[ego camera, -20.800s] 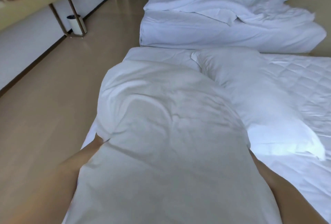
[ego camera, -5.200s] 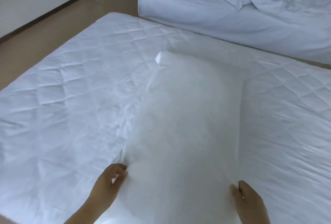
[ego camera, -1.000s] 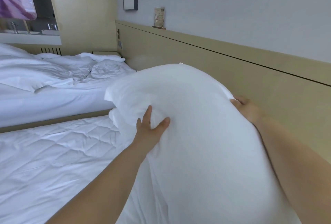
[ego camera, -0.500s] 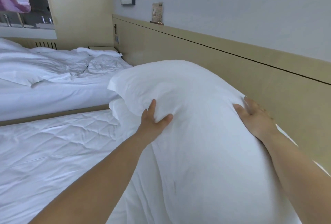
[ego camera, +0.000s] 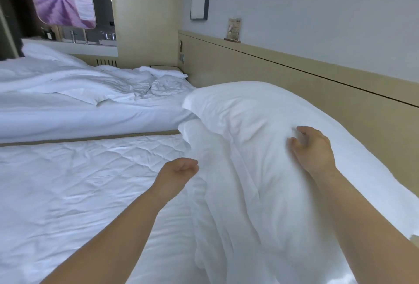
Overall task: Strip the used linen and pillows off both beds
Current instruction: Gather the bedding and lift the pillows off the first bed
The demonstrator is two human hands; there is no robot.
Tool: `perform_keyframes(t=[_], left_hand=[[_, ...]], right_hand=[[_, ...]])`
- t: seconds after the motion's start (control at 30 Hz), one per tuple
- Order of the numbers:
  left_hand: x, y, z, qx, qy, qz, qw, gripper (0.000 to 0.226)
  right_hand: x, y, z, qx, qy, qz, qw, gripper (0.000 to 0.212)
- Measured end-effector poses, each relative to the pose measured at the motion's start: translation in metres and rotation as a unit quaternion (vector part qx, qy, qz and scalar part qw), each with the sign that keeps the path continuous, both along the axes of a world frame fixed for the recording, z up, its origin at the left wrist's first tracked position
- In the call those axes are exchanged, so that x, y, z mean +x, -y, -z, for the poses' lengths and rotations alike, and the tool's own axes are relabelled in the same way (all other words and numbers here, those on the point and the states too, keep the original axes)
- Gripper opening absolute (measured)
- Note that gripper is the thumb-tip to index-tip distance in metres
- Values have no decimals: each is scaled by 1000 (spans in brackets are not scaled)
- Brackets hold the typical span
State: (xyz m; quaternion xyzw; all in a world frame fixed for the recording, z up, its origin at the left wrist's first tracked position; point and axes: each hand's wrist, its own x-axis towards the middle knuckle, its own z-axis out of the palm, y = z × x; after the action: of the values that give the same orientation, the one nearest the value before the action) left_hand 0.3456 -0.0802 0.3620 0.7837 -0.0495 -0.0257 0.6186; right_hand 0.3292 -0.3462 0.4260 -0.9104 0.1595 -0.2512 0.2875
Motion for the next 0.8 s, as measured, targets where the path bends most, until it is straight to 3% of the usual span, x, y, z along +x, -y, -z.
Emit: perform_keyframes(t=[0.2,0.4,0.53,0.8], left_hand=[[-96,-137,2,19,20,-25,999,18],[-224,-300,21,-15,16,-168,986,20],[-330,-407,40,-3,20,-279,960,24],[-550,-567,75,63,-59,-512,855,27]], right_hand=[[-34,-127,10,-7,-13,-104,994,37],[-98,-298,43,-28,-81,-229,970,29],[-148,-429,66,-80,-115,-349,927,29],[-281,-695,122,-12,-202,-571,796,27]])
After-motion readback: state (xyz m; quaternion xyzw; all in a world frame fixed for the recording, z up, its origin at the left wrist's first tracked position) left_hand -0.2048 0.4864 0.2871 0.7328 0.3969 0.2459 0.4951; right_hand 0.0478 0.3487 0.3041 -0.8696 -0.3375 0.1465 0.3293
